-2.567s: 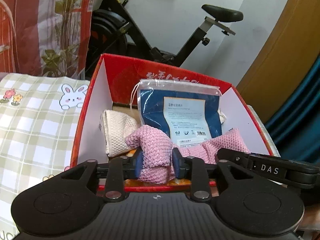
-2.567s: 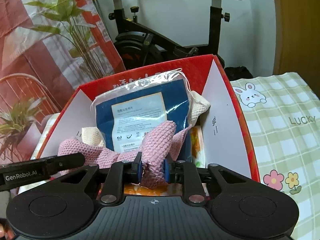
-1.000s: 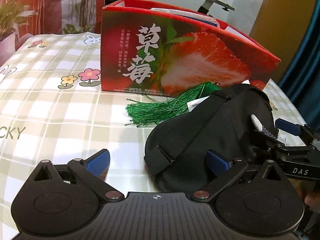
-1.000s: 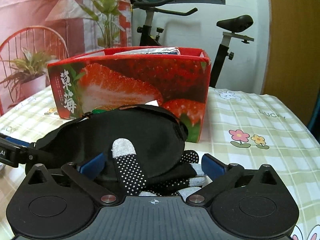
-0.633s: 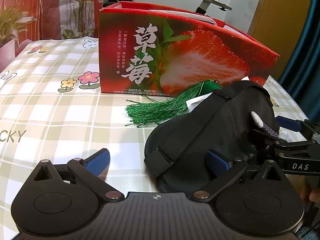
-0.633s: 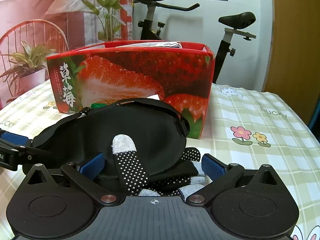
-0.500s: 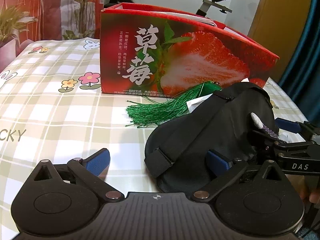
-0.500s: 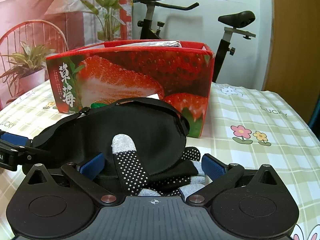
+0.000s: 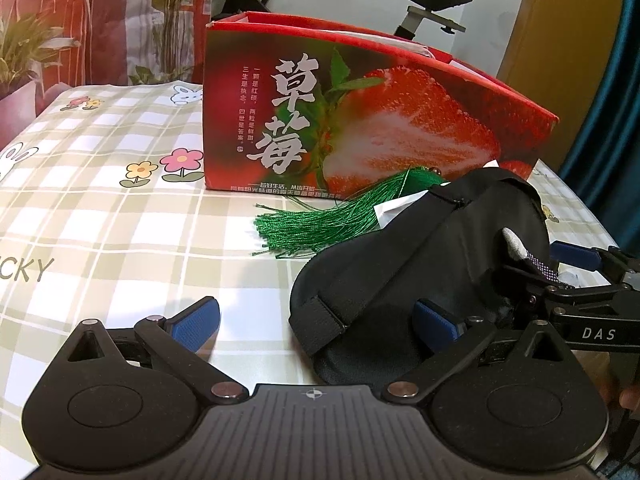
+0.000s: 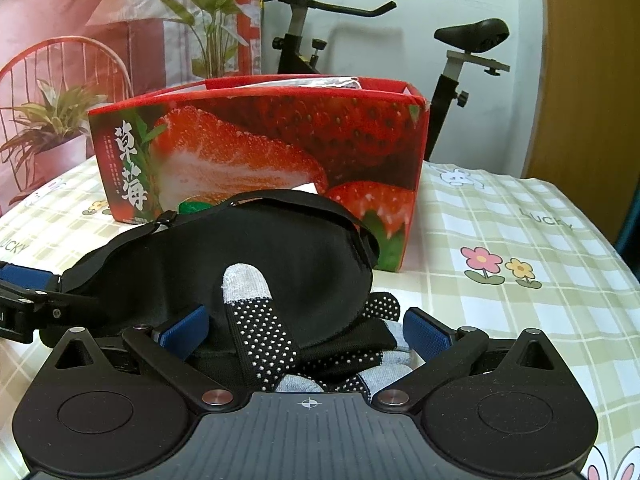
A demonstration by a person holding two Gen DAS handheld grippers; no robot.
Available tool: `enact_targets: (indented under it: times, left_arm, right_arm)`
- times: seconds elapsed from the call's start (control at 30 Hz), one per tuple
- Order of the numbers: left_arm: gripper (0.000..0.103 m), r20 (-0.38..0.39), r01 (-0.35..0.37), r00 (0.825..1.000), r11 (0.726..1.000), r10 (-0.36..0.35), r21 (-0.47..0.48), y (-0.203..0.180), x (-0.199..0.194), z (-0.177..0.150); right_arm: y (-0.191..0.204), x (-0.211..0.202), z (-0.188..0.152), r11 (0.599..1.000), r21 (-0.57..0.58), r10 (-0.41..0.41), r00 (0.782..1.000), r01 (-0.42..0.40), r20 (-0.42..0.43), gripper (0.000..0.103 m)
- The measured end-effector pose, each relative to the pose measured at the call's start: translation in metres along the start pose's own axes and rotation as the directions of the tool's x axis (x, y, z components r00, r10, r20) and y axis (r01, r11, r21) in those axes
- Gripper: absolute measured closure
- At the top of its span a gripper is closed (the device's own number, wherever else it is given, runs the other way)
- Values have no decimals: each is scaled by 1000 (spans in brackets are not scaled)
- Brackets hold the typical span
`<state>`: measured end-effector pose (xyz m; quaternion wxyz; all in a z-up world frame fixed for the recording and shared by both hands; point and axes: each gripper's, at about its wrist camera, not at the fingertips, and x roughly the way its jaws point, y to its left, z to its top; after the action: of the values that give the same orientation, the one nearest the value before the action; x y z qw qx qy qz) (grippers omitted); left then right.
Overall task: Organize soft objects
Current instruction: 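Close the left tool on the black bag strap while the right tool grasps the bag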
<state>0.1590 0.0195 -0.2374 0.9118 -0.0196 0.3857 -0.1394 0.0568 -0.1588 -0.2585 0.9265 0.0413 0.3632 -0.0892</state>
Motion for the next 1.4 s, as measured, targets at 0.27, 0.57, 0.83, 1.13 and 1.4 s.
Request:
enact_targets:
  times: [0.27,0.57,0.83,1.13,1.4]
  left_arm:
    - [0,-15,24,1000,1000,-24,0,4,1,3]
    - [4,-28,140,989,985,-144,-103,22,-5,7]
    - [31,-32,236,970,966,-240,-109,14,-5,4]
    - [87,59,179,983,971,-172,-160,30,-14,3]
    - [87,107,82,992,987,-68,-140,35,-15,8]
  right_arm:
    - [2,0,-1,1000,-11,-8,1000,8,2,0]
    - [2,0,-1,1000,-14,-10,1000,10,2,0]
    - [1,0,0,1000,-14,-12,1000,12,3,0]
    - [5,-4,-2,999,-40,-6,1000,7,22,0]
    - [24,-26,-8,980,-187,95,989,-73,110,0]
